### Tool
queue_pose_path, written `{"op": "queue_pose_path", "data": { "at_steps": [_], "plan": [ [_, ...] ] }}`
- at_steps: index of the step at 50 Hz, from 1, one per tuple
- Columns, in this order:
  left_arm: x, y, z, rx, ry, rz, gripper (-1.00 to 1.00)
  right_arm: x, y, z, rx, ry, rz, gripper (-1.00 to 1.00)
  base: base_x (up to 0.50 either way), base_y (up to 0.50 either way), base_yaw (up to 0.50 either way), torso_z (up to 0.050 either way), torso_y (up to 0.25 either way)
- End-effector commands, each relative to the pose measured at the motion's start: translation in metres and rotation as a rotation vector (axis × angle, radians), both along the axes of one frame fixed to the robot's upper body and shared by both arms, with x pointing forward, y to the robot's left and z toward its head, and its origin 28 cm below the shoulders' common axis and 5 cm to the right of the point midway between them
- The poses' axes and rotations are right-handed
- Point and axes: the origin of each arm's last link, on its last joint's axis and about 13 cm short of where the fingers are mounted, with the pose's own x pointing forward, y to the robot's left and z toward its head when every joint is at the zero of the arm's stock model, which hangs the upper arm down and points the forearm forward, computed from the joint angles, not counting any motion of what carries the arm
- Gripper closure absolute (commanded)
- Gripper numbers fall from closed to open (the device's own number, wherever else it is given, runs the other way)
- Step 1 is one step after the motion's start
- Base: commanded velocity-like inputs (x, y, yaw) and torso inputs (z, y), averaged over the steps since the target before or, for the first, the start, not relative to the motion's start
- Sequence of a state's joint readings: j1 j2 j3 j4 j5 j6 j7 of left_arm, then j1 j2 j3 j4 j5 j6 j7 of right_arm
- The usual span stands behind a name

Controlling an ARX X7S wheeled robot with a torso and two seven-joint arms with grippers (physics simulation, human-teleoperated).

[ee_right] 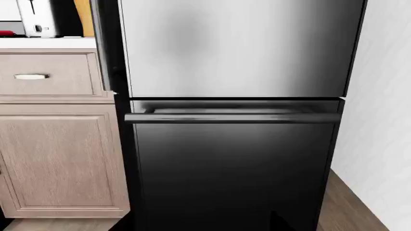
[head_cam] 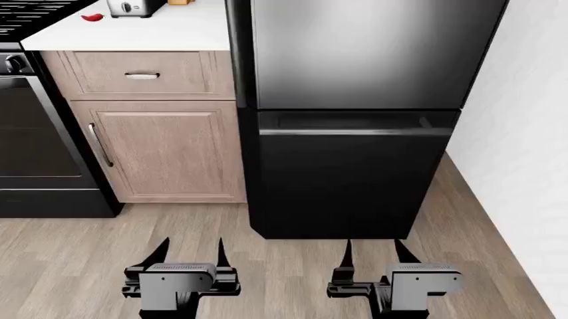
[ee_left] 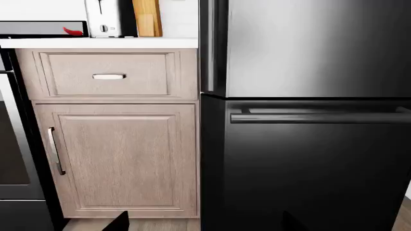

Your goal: Open the fridge door

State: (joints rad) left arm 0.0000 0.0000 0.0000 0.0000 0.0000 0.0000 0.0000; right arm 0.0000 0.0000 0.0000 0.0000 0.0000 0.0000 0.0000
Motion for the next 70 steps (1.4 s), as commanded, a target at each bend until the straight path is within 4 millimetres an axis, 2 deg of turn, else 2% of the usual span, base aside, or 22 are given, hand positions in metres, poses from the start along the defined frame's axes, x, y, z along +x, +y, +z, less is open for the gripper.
{"op": "queue_pose_path", "data": {
  "at_steps": [1,19,70],
  "plan": [
    [-0.0006,-0.0008,0.0005,0.003,-0.004,0.003,-1.0,-0.0007,-0.0007,-0.0001,-0.002,0.004,-0.004,-1.0,0.0,0.0,0.0,0.0,0.0],
    [-0.0024,-0.002,-0.0011,0.007,-0.006,-0.003,-1.0,-0.0032,-0.0032,0.0003,-0.036,0.006,0.003,-1.0,0.02,0.0,0.0,0.0,0.0],
    [-0.0023,-0.0013,-0.0015,0.004,-0.01,0.004,-1.0,-0.0048,-0.003,0.001,-0.037,-0.002,-0.008,-1.0,0.24,0.0,0.0,0.0,0.0]
  ]
}}
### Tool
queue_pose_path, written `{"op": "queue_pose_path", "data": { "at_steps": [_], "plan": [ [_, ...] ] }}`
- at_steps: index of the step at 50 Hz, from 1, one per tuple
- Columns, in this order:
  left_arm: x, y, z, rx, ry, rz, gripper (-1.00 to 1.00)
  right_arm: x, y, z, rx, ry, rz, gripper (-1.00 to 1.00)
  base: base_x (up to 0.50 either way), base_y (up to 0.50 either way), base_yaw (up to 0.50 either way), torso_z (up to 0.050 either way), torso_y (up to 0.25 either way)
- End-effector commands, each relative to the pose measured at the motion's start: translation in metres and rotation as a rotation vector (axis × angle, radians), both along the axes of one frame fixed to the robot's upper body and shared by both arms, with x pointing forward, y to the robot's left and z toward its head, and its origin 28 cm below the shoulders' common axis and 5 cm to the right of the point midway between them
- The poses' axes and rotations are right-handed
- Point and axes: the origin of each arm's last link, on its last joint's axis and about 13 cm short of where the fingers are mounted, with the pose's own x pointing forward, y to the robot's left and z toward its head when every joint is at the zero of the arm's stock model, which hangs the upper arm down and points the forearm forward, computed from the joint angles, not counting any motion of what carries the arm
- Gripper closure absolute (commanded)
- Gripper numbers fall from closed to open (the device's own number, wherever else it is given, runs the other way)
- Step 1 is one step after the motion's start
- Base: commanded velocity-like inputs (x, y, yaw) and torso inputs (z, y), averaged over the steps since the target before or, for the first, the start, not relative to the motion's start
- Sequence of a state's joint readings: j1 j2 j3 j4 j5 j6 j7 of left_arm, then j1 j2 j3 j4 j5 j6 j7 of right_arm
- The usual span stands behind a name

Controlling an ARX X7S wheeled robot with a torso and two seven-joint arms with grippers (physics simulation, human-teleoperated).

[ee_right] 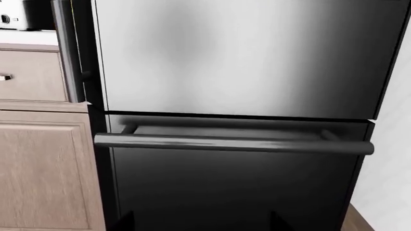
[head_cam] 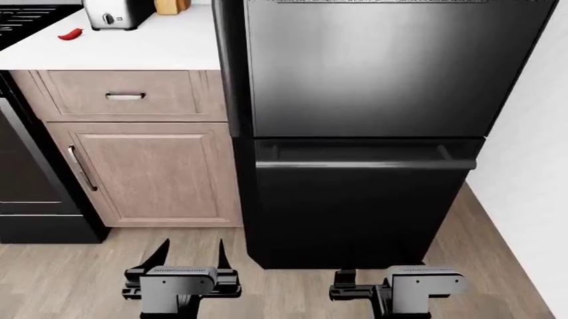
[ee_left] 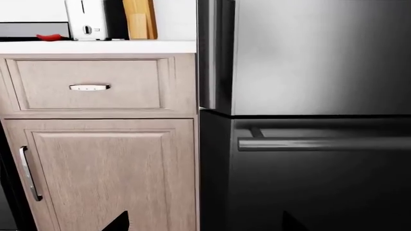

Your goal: Open the fridge door

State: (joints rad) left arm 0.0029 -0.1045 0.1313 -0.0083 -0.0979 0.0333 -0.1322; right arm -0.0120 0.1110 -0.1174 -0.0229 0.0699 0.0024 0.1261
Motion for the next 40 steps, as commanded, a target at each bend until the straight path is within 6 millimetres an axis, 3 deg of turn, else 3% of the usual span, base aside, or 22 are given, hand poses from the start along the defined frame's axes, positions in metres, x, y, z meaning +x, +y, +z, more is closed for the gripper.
{"op": "queue_pose_path", "data": {
  "at_steps": [1,40],
  "plan": [
    [0.0001,0.0003,0.0002,0.0,-0.001,0.001,-1.0,-0.0006,0.0,0.0001,0.002,-0.001,-0.001,-1.0,0.22,0.0,0.0,0.0,0.0],
    [-0.0009,0.0001,0.0003,0.003,-0.005,0.004,-1.0,-0.0004,0.0002,-0.0001,-0.002,-0.001,-0.002,-1.0,0.15,0.0,0.0,0.0,0.0]
  ]
}}
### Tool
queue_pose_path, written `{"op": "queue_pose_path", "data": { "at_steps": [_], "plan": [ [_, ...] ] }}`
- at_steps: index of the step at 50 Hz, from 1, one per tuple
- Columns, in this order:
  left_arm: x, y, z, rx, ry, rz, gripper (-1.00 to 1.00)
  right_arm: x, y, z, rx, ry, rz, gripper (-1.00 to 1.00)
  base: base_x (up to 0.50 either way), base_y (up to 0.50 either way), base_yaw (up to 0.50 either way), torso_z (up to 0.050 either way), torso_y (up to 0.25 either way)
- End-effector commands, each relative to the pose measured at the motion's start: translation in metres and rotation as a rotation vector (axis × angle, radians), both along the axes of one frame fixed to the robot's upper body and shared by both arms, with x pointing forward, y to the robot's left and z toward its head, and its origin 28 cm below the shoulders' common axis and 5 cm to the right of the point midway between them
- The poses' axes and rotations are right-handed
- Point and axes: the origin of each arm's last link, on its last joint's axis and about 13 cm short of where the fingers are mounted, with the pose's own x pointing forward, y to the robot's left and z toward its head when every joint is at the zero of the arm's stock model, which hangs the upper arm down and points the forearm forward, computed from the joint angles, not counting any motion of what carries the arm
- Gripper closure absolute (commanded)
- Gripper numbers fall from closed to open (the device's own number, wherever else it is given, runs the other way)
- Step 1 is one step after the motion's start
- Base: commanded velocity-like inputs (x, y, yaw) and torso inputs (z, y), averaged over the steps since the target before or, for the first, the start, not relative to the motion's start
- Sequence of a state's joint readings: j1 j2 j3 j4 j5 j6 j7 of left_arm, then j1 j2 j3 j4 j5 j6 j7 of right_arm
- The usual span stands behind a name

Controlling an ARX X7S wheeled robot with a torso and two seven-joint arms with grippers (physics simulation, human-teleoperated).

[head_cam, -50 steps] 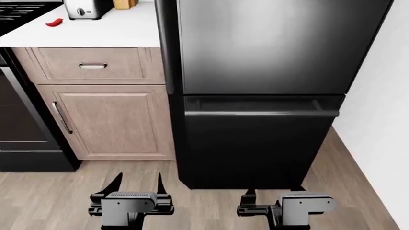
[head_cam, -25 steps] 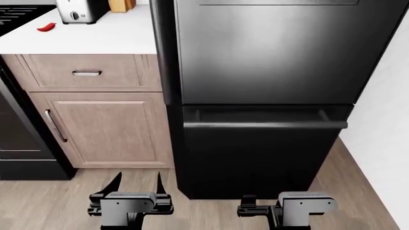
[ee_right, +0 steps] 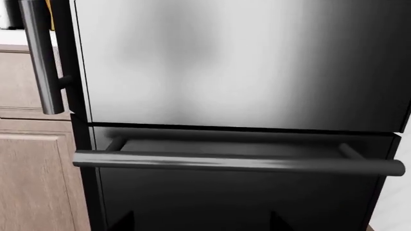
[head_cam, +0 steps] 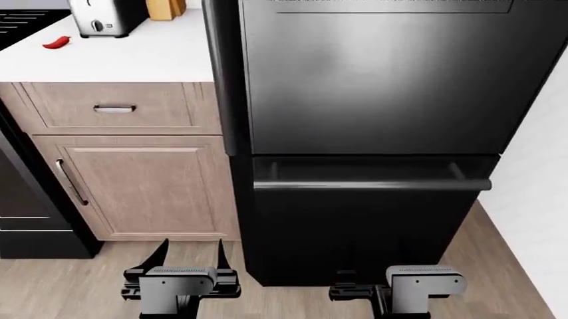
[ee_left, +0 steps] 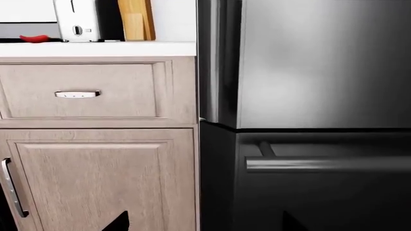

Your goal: Open the fridge door

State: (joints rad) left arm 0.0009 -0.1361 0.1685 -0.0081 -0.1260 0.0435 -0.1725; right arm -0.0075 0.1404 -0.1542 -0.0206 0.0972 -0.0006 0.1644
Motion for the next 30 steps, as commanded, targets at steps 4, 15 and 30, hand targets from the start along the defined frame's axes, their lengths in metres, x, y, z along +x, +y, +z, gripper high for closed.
{"op": "queue_pose_path", "data": {
  "at_steps": [4,15,30],
  "plan": [
    [-0.0001,-0.0002,0.0001,0.001,-0.002,0.0,-1.0,-0.0001,-0.0006,-0.0001,0.006,-0.001,-0.003,-1.0,0.11,0.0,0.0,0.0,0.0],
    [0.0003,-0.0002,0.0002,0.0,-0.004,0.001,-1.0,-0.001,-0.001,0.0,0.001,0.0,-0.003,-1.0,0.0,0.0,0.0,0.0,0.0],
    [0.0,-0.0002,0.0,0.002,-0.004,0.001,-1.0,-0.0011,-0.0007,0.0004,-0.003,-0.002,-0.005,-1.0,0.0,0.08,0.0,0.0,0.0]
  ]
}}
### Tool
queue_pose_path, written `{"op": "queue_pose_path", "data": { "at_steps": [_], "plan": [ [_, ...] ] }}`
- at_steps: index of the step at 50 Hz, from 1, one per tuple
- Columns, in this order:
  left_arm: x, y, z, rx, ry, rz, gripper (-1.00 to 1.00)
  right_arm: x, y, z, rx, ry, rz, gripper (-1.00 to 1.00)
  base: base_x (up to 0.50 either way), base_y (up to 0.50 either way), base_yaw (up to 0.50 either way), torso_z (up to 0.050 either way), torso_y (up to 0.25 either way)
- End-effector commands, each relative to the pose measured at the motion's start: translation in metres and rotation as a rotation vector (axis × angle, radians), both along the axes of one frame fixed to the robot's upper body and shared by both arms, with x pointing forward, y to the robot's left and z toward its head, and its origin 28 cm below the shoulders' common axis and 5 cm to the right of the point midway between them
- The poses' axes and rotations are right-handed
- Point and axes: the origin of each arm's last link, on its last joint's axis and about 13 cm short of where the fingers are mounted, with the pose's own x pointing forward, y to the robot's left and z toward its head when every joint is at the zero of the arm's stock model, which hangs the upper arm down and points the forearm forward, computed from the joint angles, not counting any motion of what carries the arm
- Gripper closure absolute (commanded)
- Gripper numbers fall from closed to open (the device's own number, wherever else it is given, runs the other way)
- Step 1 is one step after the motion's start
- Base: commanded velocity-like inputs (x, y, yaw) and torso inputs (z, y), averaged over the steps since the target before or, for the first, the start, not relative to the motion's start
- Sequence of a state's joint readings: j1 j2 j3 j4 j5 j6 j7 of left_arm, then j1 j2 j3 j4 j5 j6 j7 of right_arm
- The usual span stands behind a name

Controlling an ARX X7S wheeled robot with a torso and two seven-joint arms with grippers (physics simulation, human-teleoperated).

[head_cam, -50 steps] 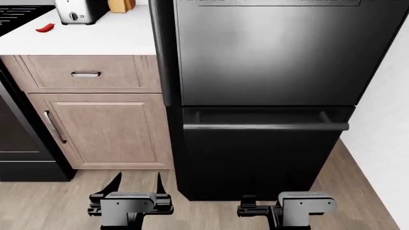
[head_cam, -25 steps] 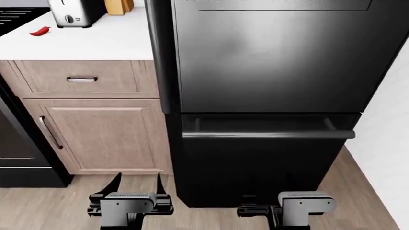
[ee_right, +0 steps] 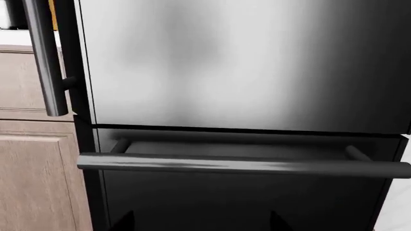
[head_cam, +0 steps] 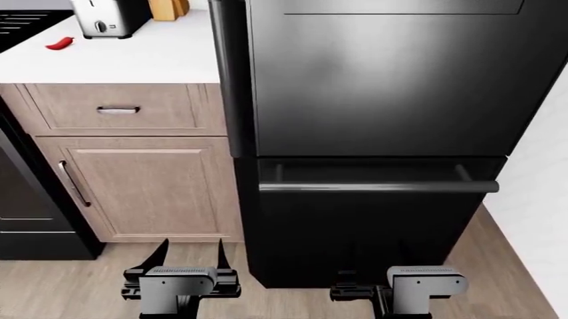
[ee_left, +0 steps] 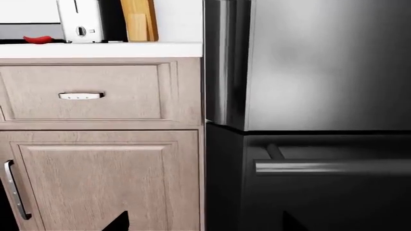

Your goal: Open the fridge door

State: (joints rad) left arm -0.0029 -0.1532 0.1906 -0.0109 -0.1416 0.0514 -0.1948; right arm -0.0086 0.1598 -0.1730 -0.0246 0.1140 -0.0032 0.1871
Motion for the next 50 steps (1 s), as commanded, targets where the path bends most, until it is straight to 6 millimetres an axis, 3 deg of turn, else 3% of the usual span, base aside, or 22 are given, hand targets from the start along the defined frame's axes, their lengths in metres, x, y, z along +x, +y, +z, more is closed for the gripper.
{"op": "queue_pose_path", "data": {
  "at_steps": [1,50],
  "plan": [
    [-0.0001,0.0001,0.0,0.001,0.0,0.0,-1.0,-0.0002,0.0001,0.0001,-0.002,-0.001,-0.002,-1.0,0.0,0.08,0.0,0.0,0.0],
    [-0.0002,0.0001,0.0002,0.002,-0.002,0.001,-1.0,-0.0007,0.0001,-0.0002,-0.007,-0.001,-0.001,-1.0,0.0,0.11,0.0,0.0,0.0]
  ]
}}
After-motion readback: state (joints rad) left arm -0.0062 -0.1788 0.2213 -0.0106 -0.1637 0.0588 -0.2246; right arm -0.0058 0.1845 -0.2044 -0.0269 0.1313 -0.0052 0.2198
